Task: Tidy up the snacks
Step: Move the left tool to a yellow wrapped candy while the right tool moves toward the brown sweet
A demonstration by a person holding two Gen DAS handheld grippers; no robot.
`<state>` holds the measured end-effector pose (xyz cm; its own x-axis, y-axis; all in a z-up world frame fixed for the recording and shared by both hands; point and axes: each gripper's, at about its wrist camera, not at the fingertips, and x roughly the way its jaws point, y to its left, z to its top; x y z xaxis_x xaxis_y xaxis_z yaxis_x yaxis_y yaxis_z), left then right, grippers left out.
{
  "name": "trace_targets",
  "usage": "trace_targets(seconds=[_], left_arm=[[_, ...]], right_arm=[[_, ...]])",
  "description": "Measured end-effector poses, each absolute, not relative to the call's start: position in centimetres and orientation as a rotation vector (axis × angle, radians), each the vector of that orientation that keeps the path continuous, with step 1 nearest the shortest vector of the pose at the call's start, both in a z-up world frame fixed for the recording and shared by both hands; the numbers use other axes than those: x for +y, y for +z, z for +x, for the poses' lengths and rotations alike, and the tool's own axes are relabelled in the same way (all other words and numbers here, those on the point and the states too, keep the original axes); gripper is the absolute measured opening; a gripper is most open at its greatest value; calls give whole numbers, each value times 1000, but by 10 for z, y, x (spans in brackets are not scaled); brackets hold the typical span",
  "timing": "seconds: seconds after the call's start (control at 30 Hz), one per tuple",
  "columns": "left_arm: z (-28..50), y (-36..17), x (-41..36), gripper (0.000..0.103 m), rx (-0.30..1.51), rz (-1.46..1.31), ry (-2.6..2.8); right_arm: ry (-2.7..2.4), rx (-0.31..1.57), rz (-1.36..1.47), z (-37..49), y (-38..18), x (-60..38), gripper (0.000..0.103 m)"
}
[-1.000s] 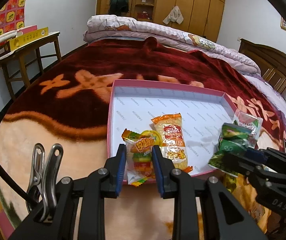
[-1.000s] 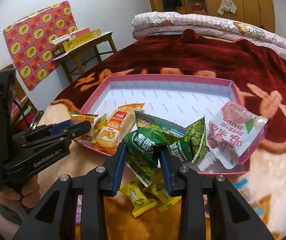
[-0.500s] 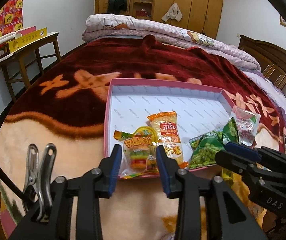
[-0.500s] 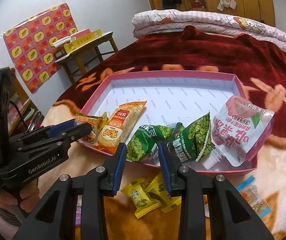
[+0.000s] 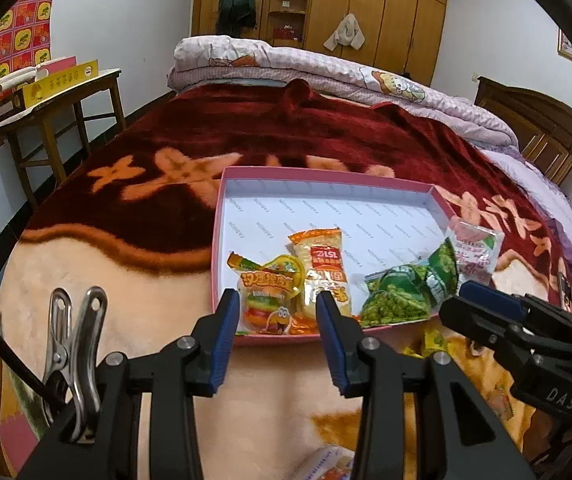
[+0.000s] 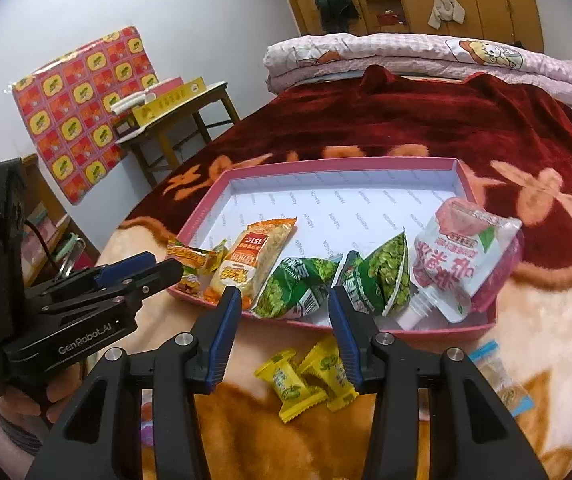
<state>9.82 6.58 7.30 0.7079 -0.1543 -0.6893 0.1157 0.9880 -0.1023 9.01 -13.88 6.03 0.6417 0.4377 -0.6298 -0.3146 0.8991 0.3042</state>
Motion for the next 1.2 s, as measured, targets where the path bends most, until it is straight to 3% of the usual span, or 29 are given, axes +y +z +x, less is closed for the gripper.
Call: trace_targets(seconds=[1.2], left_arm=[[61, 53, -4, 42, 877, -1, -295]], right_arm=[[365, 823, 184, 43, 36, -204, 47]])
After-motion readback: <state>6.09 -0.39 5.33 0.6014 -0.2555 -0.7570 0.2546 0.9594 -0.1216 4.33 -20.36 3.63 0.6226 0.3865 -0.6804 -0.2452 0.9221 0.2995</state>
